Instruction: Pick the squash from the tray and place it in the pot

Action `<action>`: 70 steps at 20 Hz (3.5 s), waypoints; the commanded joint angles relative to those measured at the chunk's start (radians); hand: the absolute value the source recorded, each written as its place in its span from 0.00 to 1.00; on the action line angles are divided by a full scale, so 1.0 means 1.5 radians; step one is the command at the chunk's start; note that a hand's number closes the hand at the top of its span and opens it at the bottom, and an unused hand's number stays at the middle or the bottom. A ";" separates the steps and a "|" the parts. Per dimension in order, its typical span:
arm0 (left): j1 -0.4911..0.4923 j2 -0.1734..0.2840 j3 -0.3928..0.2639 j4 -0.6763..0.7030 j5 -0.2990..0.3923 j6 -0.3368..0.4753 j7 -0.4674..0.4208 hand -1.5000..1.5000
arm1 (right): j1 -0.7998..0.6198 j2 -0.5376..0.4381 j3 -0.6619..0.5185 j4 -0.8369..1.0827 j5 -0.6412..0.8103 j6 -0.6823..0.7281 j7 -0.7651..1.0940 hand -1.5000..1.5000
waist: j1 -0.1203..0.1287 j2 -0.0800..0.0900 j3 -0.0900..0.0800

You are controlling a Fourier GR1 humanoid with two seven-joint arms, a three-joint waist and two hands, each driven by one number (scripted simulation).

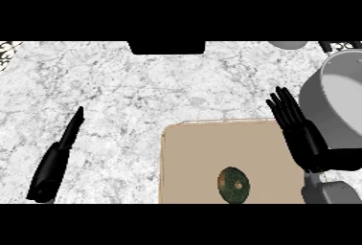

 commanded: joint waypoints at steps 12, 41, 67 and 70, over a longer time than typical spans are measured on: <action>-0.133 -0.069 0.134 -0.025 0.165 0.009 0.174 0.50 | -0.151 -0.083 0.006 0.223 0.212 0.127 -0.411 0.00 | 0.017 -0.010 -0.007; -0.176 -0.077 0.214 0.024 0.150 -0.055 0.223 0.50 | -0.091 -0.250 0.232 -0.239 0.504 0.341 -0.031 0.00 | -0.001 -0.016 -0.009; -0.141 -0.169 0.261 -0.021 0.055 -0.102 0.232 0.50 | -0.054 -0.060 0.225 -0.081 0.817 0.302 -0.079 0.00 | 0.004 -0.016 -0.009; -0.135 -0.161 0.277 -0.020 0.068 -0.136 0.232 0.50 | -0.053 -0.043 0.213 -0.092 0.819 0.340 -0.056 0.00 | 0.004 -0.016 -0.009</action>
